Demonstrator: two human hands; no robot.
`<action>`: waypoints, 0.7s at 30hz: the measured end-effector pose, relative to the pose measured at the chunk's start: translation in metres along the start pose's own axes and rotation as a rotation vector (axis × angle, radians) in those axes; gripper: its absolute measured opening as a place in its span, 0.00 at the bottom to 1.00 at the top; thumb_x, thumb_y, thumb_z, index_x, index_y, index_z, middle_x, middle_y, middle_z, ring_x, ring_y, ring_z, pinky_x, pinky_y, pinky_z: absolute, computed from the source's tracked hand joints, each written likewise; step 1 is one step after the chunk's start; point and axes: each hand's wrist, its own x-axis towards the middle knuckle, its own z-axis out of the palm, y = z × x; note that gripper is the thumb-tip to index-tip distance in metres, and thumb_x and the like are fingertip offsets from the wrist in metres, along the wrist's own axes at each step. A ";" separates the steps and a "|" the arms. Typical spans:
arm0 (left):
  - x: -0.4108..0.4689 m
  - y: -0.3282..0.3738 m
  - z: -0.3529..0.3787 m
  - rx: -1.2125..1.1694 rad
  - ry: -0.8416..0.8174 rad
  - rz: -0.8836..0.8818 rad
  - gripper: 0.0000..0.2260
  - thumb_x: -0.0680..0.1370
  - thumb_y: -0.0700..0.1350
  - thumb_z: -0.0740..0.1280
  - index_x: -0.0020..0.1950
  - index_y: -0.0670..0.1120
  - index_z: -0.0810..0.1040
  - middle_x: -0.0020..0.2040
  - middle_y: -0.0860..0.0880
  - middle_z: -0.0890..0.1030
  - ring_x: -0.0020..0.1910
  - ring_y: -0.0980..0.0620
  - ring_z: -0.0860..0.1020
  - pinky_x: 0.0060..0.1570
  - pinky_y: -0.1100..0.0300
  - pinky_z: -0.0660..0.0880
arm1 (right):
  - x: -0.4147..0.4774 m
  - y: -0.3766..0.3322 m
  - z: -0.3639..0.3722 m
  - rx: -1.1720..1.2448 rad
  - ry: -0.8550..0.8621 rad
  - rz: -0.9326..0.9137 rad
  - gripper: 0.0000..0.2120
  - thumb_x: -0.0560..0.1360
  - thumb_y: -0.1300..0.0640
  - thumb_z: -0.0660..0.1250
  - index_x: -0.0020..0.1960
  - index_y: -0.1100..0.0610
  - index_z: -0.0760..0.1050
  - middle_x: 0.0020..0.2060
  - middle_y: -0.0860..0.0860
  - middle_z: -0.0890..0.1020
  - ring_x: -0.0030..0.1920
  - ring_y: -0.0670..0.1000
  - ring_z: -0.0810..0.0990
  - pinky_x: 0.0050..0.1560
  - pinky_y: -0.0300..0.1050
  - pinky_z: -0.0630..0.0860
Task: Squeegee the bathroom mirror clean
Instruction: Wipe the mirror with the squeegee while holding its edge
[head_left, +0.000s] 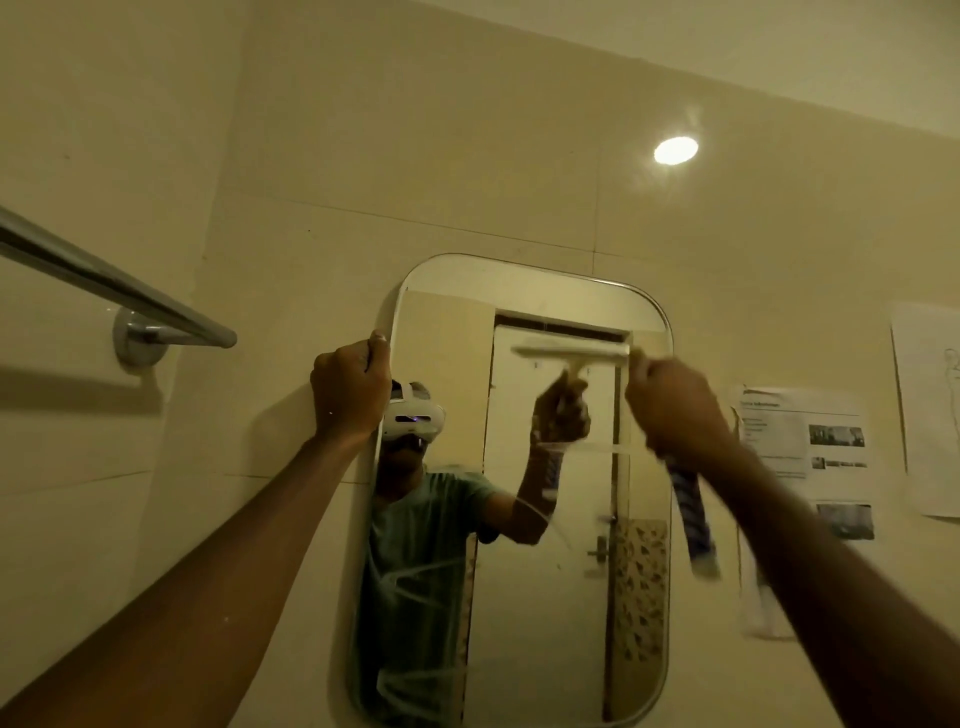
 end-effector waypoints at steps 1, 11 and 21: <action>0.000 0.000 0.000 0.005 -0.008 0.003 0.23 0.81 0.42 0.59 0.25 0.44 0.66 0.20 0.50 0.64 0.19 0.54 0.61 0.26 0.64 0.57 | 0.021 -0.017 -0.007 -0.017 0.035 -0.018 0.23 0.83 0.48 0.51 0.35 0.57 0.71 0.25 0.51 0.74 0.21 0.46 0.73 0.23 0.40 0.71; 0.000 -0.001 -0.002 -0.052 -0.060 -0.017 0.22 0.82 0.44 0.59 0.26 0.43 0.69 0.22 0.48 0.68 0.20 0.54 0.63 0.27 0.64 0.59 | -0.040 -0.008 0.051 0.023 -0.042 0.073 0.21 0.83 0.47 0.50 0.38 0.56 0.72 0.24 0.49 0.74 0.16 0.41 0.67 0.16 0.33 0.64; 0.004 -0.001 -0.007 -0.111 -0.100 -0.076 0.26 0.83 0.49 0.53 0.26 0.42 0.71 0.24 0.41 0.74 0.24 0.50 0.70 0.34 0.59 0.63 | 0.035 -0.091 0.009 -0.070 0.019 -0.038 0.18 0.82 0.50 0.53 0.42 0.61 0.73 0.31 0.52 0.77 0.23 0.47 0.77 0.21 0.39 0.73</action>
